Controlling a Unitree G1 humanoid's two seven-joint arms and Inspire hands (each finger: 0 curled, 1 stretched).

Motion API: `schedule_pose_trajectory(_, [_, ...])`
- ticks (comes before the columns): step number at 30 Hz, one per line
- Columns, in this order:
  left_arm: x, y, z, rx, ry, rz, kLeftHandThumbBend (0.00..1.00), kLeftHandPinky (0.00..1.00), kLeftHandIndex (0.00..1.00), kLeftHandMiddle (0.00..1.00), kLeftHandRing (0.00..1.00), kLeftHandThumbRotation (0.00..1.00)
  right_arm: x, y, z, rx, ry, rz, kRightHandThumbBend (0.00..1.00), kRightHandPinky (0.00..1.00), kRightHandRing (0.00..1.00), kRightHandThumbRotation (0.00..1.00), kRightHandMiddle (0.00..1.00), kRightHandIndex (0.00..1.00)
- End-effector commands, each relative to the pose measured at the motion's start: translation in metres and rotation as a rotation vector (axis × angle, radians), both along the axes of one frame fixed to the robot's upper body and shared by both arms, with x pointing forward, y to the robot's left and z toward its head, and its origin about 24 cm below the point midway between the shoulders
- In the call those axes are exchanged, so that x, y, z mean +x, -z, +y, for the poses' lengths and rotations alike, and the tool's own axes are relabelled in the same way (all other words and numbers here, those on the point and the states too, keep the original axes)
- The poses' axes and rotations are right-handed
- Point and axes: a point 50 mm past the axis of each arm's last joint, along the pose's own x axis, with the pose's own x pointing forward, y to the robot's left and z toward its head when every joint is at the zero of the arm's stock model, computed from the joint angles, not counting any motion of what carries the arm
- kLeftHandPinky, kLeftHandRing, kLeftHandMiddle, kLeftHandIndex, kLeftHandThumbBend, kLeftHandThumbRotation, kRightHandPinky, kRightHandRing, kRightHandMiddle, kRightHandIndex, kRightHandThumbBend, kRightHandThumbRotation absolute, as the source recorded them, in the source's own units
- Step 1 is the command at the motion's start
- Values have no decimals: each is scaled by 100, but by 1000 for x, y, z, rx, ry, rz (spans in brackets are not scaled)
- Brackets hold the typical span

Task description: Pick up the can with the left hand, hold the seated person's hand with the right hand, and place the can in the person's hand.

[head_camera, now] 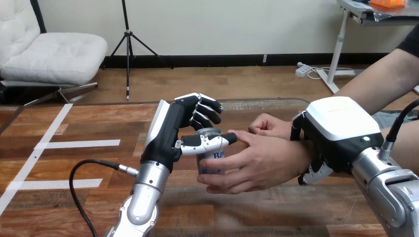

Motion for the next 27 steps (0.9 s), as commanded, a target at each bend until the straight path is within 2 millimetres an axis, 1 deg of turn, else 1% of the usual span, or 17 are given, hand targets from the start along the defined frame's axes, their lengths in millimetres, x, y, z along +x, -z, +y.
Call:
schedule_pose_trajectory(1, [17, -36, -11, -15, 36, -140, 76, 36, 52, 49, 41, 6, 5, -22, 4, 8, -21, -104, 86, 31, 38, 0, 46, 50])
schedule_pose_trajectory(13, [17, -35, -10, -11, 44, -131, 75, 35, 52, 49, 41, 6, 5, -21, 4, 14, -16, -92, 86, 32, 39, 0, 47, 51])
schedule_pose_trajectory(27, [16, -34, -9, -8, 48, -125, 74, 35, 52, 49, 40, 5, 7, -18, 5, 6, -2, -80, 86, 31, 38, 0, 46, 50])
